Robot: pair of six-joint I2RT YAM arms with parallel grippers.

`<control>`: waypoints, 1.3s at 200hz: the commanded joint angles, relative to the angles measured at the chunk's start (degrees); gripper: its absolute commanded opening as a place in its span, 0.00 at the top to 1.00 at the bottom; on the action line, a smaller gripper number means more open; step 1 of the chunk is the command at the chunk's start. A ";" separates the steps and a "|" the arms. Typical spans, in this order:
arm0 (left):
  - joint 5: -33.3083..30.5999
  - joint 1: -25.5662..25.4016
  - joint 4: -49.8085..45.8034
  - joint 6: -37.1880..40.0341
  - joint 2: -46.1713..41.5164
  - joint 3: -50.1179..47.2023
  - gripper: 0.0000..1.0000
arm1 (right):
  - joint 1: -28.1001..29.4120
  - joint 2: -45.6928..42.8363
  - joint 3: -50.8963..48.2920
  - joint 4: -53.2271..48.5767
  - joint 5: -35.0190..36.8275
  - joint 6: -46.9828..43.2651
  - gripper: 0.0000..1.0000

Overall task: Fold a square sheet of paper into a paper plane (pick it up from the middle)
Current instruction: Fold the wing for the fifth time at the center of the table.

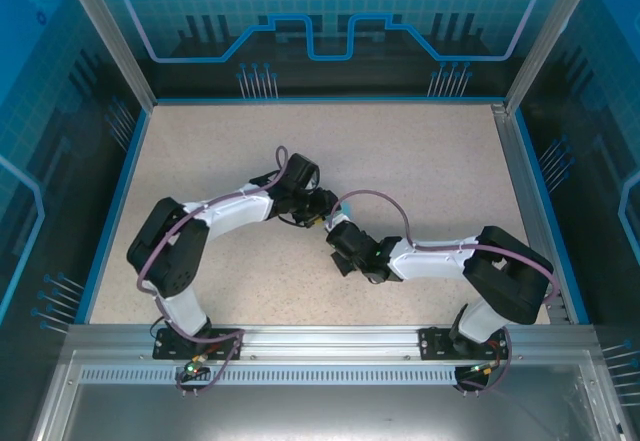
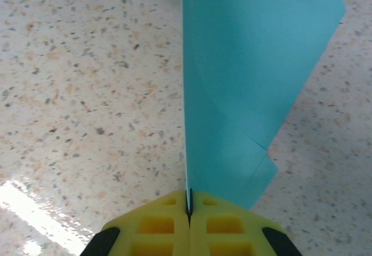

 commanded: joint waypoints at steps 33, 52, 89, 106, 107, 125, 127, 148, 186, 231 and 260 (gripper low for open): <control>-7.03 1.51 -2.89 -1.77 -8.25 -4.27 0.39 | -1.07 -0.01 -2.89 5.32 -8.72 -0.72 0.98; -7.10 1.56 -2.30 -1.96 -9.28 -5.34 0.38 | -3.28 -0.77 -4.92 8.41 -13.12 0.83 0.98; -5.64 1.51 -0.95 -2.29 -8.94 -6.46 0.38 | -9.10 -3.93 -10.25 15.93 -23.03 4.37 0.97; -5.09 1.51 0.12 -2.48 -8.93 -7.23 0.39 | -12.10 -4.92 -11.93 18.05 -27.84 5.80 0.97; -5.04 1.51 0.18 -2.48 -8.93 -7.27 0.39 | -12.20 -5.02 -11.99 18.03 -28.03 5.87 0.97; -3.69 1.42 1.91 -2.22 -8.63 -7.96 0.39 | -14.25 -6.08 -13.09 20.51 -31.65 6.07 0.96; -3.57 1.49 2.02 -2.21 -8.60 -7.99 0.39 | -14.57 -6.10 -13.11 20.55 -32.21 6.09 0.96; -1.64 1.33 3.57 -2.47 -7.67 -8.22 0.38 | -16.94 -5.58 -12.89 20.74 -36.89 6.03 0.95; 0.14 0.44 8.24 -2.85 -7.21 -9.72 0.39 | -20.34 -1.90 -11.72 21.79 -43.94 7.58 0.94; 1.79 -1.33 12.11 -2.64 -5.45 -10.92 0.55 | -22.62 2.40 -10.79 23.85 -48.52 10.55 0.93; 1.96 -2.35 14.82 -3.26 -4.81 -12.64 0.59 | -24.16 4.86 -11.11 28.14 -53.34 13.32 0.93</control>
